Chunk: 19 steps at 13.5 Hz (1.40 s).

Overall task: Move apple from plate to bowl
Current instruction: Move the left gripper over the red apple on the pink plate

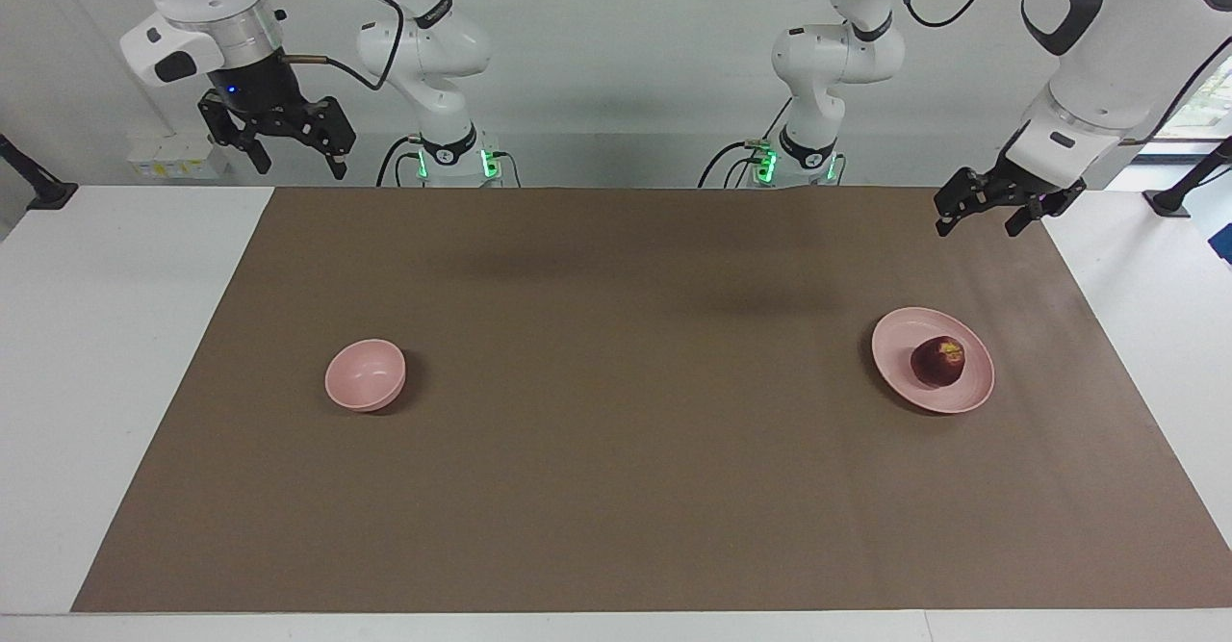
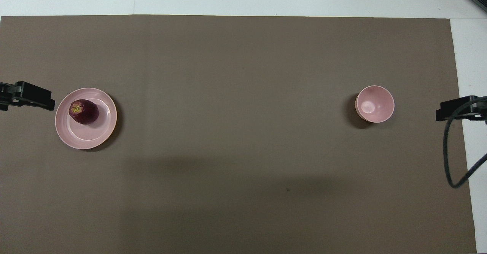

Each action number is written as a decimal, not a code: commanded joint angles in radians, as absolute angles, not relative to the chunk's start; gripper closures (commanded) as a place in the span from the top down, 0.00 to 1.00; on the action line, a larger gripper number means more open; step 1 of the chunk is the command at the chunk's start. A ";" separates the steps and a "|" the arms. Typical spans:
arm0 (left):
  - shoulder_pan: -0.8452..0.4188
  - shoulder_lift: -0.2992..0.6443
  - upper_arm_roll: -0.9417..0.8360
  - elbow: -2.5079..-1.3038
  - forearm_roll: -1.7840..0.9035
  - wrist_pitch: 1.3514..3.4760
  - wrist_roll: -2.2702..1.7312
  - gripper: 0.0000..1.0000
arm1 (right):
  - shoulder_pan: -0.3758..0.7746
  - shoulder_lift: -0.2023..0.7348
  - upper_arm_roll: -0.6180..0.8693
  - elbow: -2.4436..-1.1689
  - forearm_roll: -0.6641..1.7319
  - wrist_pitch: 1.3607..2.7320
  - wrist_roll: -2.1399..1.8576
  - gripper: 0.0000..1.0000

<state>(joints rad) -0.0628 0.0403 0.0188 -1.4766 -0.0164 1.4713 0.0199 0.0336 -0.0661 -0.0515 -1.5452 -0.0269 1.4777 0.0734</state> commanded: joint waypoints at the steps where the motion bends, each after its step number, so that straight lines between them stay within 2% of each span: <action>1: -0.061 0.014 0.025 -1.509 -0.006 1.474 0.021 1.00 | 0.028 -0.077 -0.051 -1.554 -0.020 1.489 0.061 1.00; 7: -0.058 0.003 0.026 -1.551 -0.006 1.500 0.021 1.00 | 0.028 -0.077 -0.051 -1.554 -0.020 1.489 0.061 1.00; 11: -0.055 0.003 0.029 -1.629 -0.006 1.589 0.049 1.00 | 0.034 -0.083 -0.041 -1.555 -0.021 1.444 0.054 1.00; 19: 0.028 0.034 0.034 -1.830 -0.006 1.868 0.230 1.00 | 0.034 -0.081 -0.034 -1.574 -0.021 1.489 0.014 1.00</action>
<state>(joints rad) 0.0026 0.0403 0.0393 -1.7558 -0.0164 1.7804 0.1785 0.0445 -0.0672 -0.0362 -1.5479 -0.0269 1.4665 0.0458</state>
